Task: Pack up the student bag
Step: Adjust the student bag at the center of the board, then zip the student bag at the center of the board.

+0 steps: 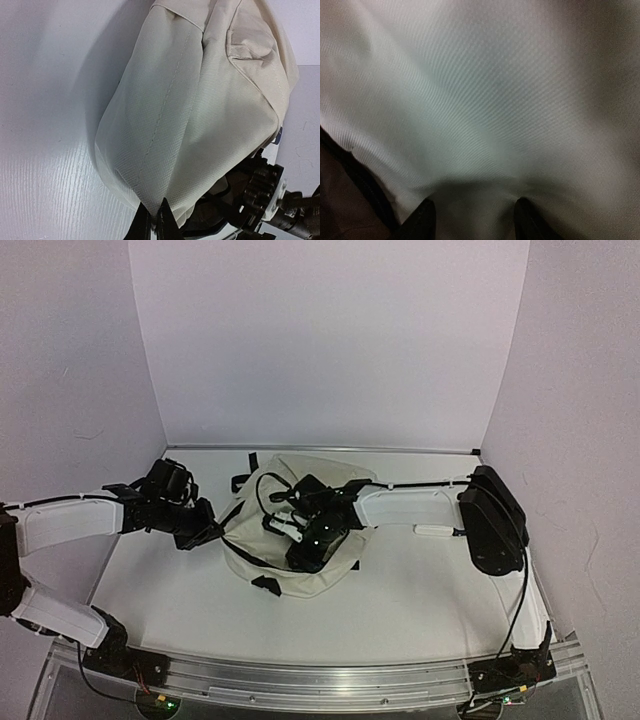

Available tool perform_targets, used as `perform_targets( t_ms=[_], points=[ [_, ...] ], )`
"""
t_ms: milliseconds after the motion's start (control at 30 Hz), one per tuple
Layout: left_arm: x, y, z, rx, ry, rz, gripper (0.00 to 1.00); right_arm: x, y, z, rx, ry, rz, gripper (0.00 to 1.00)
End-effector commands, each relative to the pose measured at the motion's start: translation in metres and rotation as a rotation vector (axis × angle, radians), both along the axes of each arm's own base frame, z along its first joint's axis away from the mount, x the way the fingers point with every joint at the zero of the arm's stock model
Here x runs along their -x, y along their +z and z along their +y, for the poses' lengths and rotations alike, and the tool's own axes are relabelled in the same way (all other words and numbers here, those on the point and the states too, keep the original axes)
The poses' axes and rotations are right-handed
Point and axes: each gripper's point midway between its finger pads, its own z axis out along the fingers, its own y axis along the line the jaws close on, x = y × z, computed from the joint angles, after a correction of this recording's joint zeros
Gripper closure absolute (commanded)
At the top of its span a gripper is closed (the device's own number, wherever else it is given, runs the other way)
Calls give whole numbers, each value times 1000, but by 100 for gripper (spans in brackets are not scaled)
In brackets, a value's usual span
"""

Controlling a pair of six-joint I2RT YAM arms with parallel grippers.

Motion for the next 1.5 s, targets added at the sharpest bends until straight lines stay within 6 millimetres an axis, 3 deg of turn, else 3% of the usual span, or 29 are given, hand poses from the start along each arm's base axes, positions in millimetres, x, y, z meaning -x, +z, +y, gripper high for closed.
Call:
perform_targets(
  t_ms=[0,100,233,300,400,467,600,700,833,1000,1100,1333,1467],
  points=[
    [-22,32,15,-12,24,-85,100,37,22,-10,-17,99,55,35],
    [-29,25,20,-29,18,-63,98,47,49,-7,-85,112,87,33],
    [-36,20,27,-48,8,-51,92,35,104,-7,-199,76,68,32],
    [-35,26,28,-56,-11,-78,81,20,133,-15,-270,33,72,32],
    [-30,58,24,-24,-68,-194,62,-20,163,-46,-365,-92,97,32],
    [-24,82,21,-18,-114,-263,54,-48,166,-73,-403,-193,134,33],
    [-14,116,1,7,-239,-364,41,-95,144,-124,-435,-388,219,35],
    [-15,122,-24,3,-323,-375,40,-118,123,-147,-445,-515,264,35],
    [-13,115,-79,-15,-467,-373,41,-136,92,-164,-421,-595,293,34],
    [-19,100,-139,3,-584,-353,42,-142,52,-167,-392,-622,361,33],
    [-22,81,-170,-1,-633,-321,43,-139,35,-163,-403,-623,421,32],
    [-32,57,-223,5,-694,-291,48,-127,26,-150,-462,-596,519,36],
    [-39,36,-237,-12,-696,-250,51,-120,24,-149,-476,-590,553,38]
  ],
)
